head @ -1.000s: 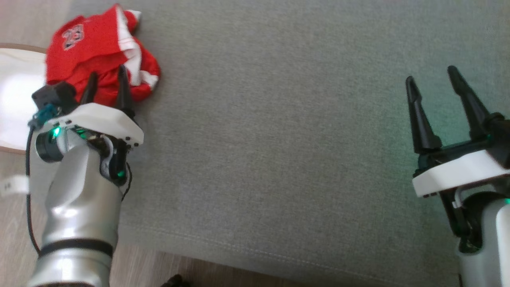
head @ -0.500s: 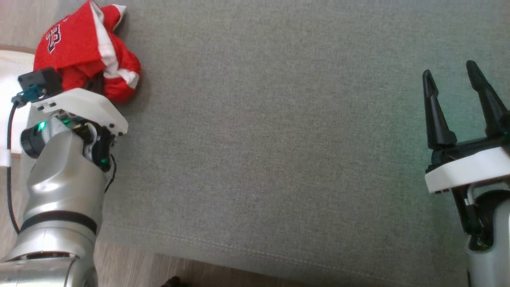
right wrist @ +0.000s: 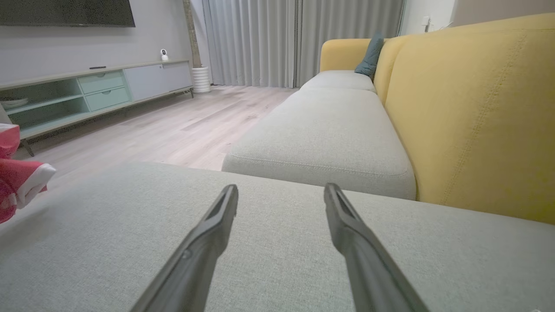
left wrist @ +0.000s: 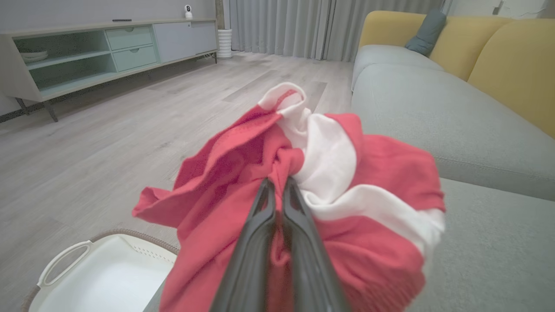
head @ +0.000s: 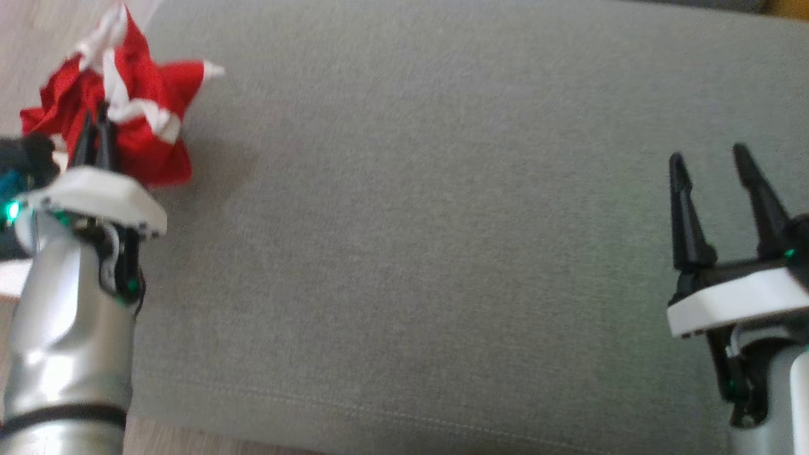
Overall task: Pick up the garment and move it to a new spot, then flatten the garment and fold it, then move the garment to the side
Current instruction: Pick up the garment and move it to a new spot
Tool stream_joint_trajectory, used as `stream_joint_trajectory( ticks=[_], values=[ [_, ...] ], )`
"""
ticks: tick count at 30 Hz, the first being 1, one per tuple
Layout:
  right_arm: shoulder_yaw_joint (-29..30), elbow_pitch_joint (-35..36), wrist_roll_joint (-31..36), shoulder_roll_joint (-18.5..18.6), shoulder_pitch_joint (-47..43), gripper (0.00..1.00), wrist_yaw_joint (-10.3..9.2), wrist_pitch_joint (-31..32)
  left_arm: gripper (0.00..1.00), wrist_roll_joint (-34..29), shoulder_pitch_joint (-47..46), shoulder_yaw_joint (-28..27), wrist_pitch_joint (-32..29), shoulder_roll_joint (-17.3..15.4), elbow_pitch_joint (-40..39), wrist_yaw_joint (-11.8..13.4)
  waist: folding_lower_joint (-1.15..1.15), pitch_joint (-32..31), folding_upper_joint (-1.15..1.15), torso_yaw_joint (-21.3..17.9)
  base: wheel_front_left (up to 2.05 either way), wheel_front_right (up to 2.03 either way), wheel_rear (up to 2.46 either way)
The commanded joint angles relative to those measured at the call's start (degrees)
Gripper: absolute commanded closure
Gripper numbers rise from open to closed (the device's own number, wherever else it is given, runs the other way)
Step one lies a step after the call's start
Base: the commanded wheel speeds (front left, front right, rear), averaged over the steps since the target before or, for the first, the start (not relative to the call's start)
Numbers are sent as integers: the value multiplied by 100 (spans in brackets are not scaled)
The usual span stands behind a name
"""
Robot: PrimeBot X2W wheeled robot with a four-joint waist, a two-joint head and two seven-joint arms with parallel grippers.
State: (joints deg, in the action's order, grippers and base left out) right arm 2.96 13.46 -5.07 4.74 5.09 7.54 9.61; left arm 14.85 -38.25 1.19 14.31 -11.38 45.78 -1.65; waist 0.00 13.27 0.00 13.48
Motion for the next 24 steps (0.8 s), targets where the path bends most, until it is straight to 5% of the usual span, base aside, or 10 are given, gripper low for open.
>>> stream_joint_trajectory(
  ticks=[1, 14, 24],
  values=[
    [-115, 148, -64, -31, -3, 0, -5, -70, 100, -47, 70, -170, 67, -340, -414, 45, 0, -329, 0, -231, 0, 0, 0],
    [-400, -55, -193, -158, -308, 0, -5, -270, 100, -226, 2146, 312, -829, -178, -3180, 266, 0, -662, 0, -1233, 0, 0, 0],
    [-528, -174, -285, -182, -87, 0, -5, -497, 100, -435, 1776, 1568, -1244, 449, -3656, -197, 0, -104, 0, -2293, 0, 0, 0]
  ],
)
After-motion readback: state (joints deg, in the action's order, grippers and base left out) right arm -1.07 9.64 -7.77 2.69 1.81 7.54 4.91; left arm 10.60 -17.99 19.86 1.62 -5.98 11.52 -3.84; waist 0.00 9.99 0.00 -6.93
